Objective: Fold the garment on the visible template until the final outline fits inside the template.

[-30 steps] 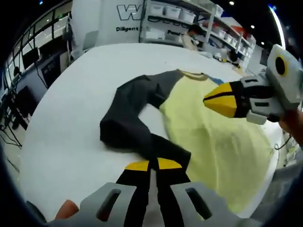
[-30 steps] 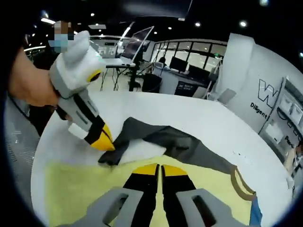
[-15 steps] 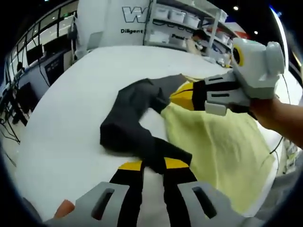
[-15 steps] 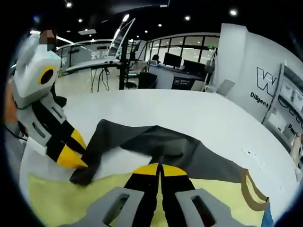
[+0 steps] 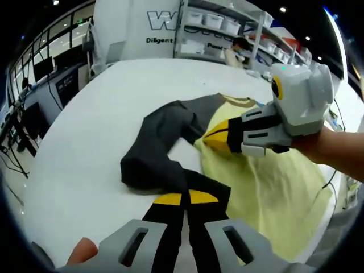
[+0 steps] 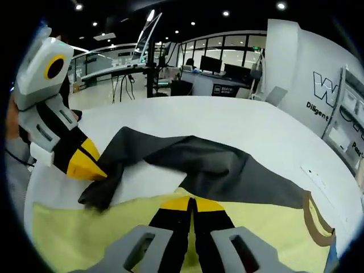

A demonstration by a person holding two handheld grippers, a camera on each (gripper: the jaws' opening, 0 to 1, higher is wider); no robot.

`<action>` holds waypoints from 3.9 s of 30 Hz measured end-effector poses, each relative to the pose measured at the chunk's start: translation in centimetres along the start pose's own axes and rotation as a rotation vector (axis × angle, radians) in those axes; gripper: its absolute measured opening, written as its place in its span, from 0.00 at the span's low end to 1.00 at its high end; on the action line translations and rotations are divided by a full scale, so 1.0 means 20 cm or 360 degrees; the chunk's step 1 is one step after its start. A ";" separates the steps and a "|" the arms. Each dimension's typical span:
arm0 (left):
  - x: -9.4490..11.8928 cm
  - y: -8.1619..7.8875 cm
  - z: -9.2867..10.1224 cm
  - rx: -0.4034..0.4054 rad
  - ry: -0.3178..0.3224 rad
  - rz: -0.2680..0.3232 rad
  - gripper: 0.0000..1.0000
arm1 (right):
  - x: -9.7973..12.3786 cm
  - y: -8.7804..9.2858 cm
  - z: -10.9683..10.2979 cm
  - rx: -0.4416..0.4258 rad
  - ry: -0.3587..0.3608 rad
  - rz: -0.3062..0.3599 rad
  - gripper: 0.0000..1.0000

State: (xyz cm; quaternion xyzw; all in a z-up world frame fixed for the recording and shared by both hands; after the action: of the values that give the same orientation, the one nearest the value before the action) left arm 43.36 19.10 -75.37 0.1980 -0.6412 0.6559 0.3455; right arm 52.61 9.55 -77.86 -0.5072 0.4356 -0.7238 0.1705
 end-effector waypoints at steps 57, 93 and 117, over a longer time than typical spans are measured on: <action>-0.15 -0.41 -1.02 -0.0546 -0.0349 -0.0518 0.00 | -0.02 0.00 0.01 0.0098 -0.0037 -0.0001 0.00; -0.07 -0.39 -1.24 -0.0364 -0.0581 -0.0355 0.02 | -0.02 0.00 0.00 0.0117 -0.0027 0.0019 0.00; -0.03 -0.18 -1.09 -0.0333 -0.0454 -0.0105 0.07 | -0.02 0.00 0.00 0.0105 -0.0023 0.0015 0.00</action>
State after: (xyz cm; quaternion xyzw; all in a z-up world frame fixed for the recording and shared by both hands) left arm 50.43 40.15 -75.40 0.2729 -0.7417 0.5391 0.2910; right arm 52.83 9.77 -78.02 -0.5045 0.4126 -0.7333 0.1936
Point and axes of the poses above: the point that each gripper's makers call its tool centre point, and the gripper's own axes: x roughly backward along the fingers, z roughly to its right, y roughly out of its underside, the point moved 4 cm from there along x, roughly backward along the fingers, and after that the axes turned 1 degree about -z, right-handed, at the moved point
